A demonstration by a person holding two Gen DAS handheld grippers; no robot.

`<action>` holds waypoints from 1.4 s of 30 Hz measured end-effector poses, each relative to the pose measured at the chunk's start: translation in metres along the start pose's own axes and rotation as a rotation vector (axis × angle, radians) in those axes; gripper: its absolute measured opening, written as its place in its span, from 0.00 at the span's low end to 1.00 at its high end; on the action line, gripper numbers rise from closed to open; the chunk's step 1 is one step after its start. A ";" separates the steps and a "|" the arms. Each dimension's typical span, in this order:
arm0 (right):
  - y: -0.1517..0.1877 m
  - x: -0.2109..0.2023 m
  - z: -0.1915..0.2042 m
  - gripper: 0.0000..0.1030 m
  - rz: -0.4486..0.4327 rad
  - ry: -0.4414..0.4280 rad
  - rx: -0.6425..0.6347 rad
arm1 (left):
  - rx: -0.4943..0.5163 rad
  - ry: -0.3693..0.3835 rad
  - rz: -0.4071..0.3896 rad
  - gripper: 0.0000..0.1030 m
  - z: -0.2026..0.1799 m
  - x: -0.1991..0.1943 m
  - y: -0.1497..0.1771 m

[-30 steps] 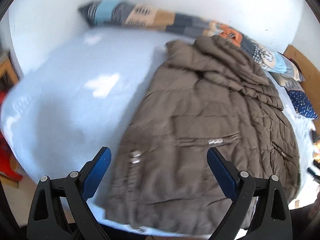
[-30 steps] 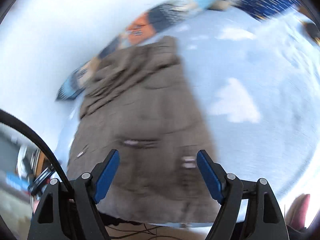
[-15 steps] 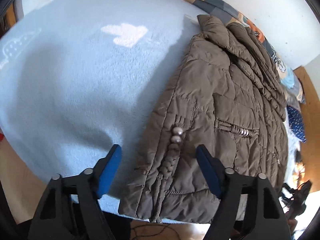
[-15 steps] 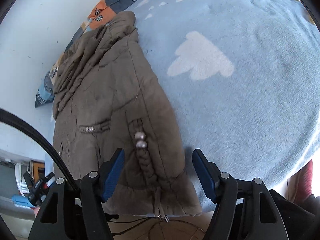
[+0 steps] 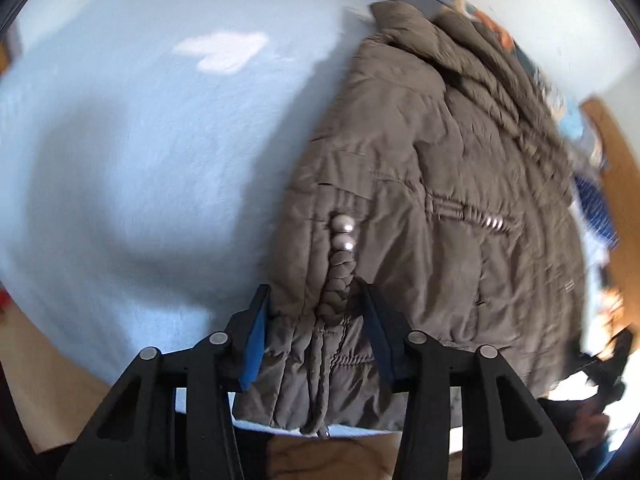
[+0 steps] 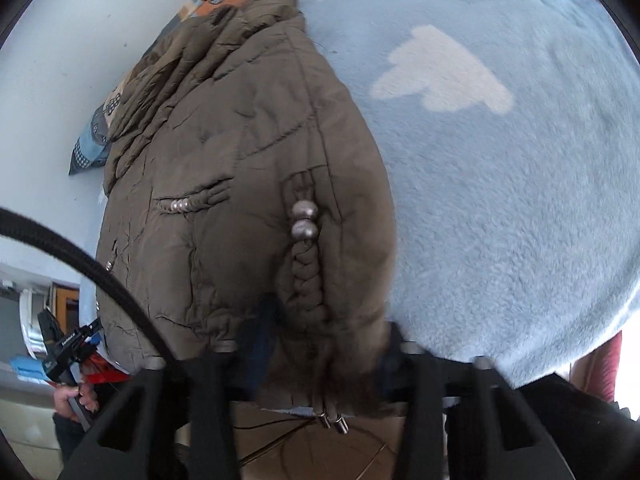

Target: Fold large clothes

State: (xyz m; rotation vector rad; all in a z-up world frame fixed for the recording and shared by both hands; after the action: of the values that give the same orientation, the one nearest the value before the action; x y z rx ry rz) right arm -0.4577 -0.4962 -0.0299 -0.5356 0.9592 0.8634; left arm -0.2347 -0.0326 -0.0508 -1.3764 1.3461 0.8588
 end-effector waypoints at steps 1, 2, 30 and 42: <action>-0.001 0.000 0.000 0.34 -0.003 0.006 -0.008 | 0.024 -0.016 -0.009 0.34 -0.005 0.000 0.001; 0.000 0.001 0.000 0.34 -0.004 0.014 -0.013 | 0.036 -0.032 -0.015 0.34 -0.009 0.000 0.001; 0.015 -0.053 0.022 0.15 -0.120 -0.002 -0.070 | 0.135 -0.117 -0.109 0.19 -0.026 -0.025 0.013; -0.008 -0.008 0.010 0.26 -0.052 0.101 -0.021 | 0.035 -0.162 -0.082 0.38 -0.013 0.009 -0.017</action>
State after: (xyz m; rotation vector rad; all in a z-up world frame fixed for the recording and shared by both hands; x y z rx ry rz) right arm -0.4487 -0.4965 -0.0177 -0.6245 1.0250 0.8064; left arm -0.2187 -0.0490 -0.0537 -1.2975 1.1676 0.8691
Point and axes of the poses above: each gripper's, at about its wrist camera, not at the fingertips, and x roughly the way its jaws point, z to its left, y to its underside, the point moved 8 cm from there along x, roughly the way its jaws point, and after that the axes turned 12 degrees about z, right-handed, at the moved point
